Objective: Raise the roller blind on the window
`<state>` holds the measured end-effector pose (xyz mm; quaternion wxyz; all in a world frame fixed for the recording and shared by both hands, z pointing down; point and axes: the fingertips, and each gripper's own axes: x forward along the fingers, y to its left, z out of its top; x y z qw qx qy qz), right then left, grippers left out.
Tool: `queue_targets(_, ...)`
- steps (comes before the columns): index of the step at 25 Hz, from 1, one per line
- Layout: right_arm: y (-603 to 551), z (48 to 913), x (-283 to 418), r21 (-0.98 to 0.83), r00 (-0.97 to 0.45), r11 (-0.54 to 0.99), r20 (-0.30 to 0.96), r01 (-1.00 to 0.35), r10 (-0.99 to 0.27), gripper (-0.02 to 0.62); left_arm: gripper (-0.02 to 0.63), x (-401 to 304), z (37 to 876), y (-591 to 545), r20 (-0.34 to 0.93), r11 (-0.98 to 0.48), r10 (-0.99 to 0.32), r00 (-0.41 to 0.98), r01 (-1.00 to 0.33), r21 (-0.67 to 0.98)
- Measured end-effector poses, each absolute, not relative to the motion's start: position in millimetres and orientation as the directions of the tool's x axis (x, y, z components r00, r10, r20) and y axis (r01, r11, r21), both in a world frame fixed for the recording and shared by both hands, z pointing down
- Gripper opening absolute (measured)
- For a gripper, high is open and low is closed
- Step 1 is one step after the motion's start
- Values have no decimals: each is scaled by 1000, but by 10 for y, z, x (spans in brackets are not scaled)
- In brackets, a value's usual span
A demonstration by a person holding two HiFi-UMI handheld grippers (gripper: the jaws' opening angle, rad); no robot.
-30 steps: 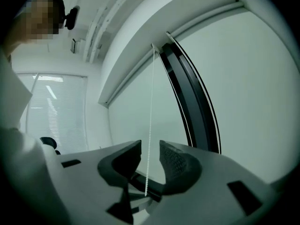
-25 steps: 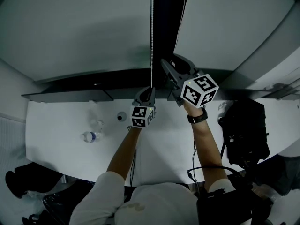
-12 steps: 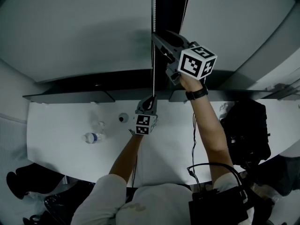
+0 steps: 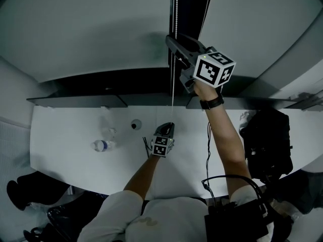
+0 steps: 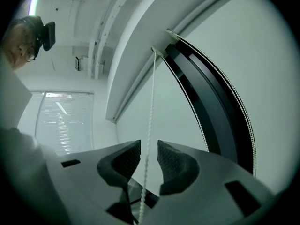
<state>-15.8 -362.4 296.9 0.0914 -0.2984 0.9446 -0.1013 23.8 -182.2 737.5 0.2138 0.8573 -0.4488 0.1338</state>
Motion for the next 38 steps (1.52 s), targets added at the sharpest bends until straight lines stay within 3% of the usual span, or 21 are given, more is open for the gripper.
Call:
queue_targets(5,-3553,2782,-117,-220,-796,804,-148,-552,-587,100,11,210,7797,-1598,509,-497,-668,542,-835,236)
queue_targets(8,-3524,2698,-129,-221,-805,814,-154,-537,-573,20,10,83,7781,-1597,525,-483,-670,525,-845,228)
queue_targets(17,-3487,2707,21,-195,-734,767,-223,-611,-641,11,11,-92,7678,-1491,573,-559,-557,601,-782,276)
queue_targets(26,-3488,2787,-8,-199,-717,751,-222,-630,-661,11,66,-379,6998,-1524,410,-521,-663,627,-779,349)
queue_targets(33,-3365,3352,-75,-251,-720,736,-170,-629,-673,11,183,-570,6298,-1830,298,-588,-681,669,-742,322)
queue_targets(38,-3221,3749,-142,-211,-715,721,-116,-661,-689,11,183,-834,5526,-2237,134,-556,-756,640,-737,384)
